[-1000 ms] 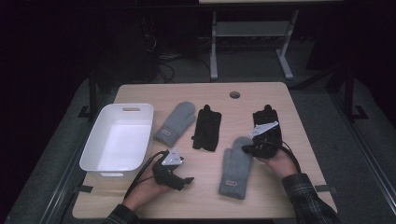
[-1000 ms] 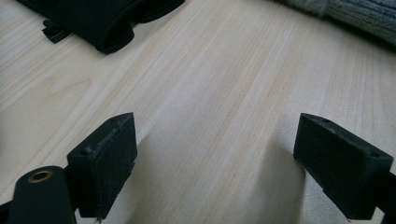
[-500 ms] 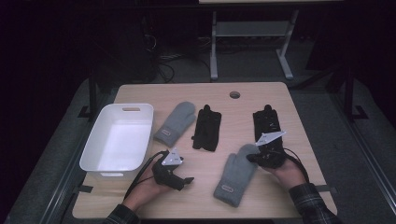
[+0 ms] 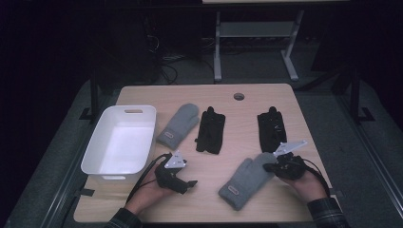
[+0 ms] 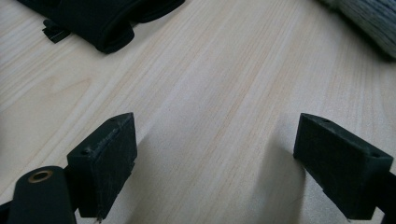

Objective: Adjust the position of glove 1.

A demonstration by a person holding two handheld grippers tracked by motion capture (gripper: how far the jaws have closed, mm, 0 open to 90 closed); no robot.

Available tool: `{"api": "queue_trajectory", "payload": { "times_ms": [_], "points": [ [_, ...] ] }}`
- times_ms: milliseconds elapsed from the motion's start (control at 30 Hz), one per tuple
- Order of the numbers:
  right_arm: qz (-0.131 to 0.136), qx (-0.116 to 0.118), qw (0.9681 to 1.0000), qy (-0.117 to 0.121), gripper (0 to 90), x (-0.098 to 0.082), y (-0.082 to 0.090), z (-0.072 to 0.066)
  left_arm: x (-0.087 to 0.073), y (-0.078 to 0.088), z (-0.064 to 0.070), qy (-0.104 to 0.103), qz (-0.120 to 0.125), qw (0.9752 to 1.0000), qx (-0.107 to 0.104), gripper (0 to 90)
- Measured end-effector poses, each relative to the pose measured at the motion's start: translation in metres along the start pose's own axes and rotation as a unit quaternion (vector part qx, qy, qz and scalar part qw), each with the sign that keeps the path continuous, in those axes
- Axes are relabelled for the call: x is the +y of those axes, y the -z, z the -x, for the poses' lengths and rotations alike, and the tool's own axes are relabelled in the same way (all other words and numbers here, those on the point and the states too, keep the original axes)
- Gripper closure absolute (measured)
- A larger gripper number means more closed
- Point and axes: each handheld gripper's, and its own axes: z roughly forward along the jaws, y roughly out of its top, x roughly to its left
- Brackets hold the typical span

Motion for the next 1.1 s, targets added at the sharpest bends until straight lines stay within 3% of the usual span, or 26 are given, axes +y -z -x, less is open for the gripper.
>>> {"api": "queue_trajectory", "payload": {
  "times_ms": [133, 200, 300, 400, 500, 700, 900, 1100],
  "points": [
    [0.007, -0.008, 0.9999, -0.005, 90.0, -0.011, 0.009, 0.001, 0.0, 0.0, 0.0, 0.0, 0.0, 1.0, 0.0, 12.4],
    [0.027, -0.005, 0.9996, -0.004, 90.0, -0.014, 0.016, 0.0, 0.0, 0.0, 0.0, 0.0, 0.0, 1.0, 0.0, 12.4],
    [0.048, 0.007, 0.9988, 0.001, 90.0, -0.019, 0.027, -0.005, 0.0, 0.0, 0.0, 0.0, 0.0, 1.0, 0.0, 12.5],
    [0.049, 0.023, 0.9985, 0.003, 90.0, -0.024, 0.029, -0.014, 0.0, 0.0, 0.0, 0.0, 0.0, 1.0, 0.0, 12.5],
    [0.041, 0.051, 0.9978, 0.008, 90.0, -0.029, 0.023, -0.025, 0.0, 0.0, 0.0, 0.001, 0.0, 1.0, 0.0, 12.4],
    [0.011, 0.095, 0.994, 0.054, 90.0, -0.021, 0.003, -0.053, 0.0, 0.0, 0.0, 0.003, 0.002, 1.0, 0.0, 12.4],
    [0.004, 0.108, 0.9916, 0.072, 90.0, -0.005, -0.012, -0.062, 0.0, 0.0, 0.0, 0.0, 0.0, 1.0, 0.001, 12.4],
    [0.005, 0.111, 0.9902, 0.084, 90.0, 0.013, -0.027, -0.062, 0.0, 0.0, 0.0, 0.0, -0.001, 1.0, 0.001, 12.5]
  ]
}}
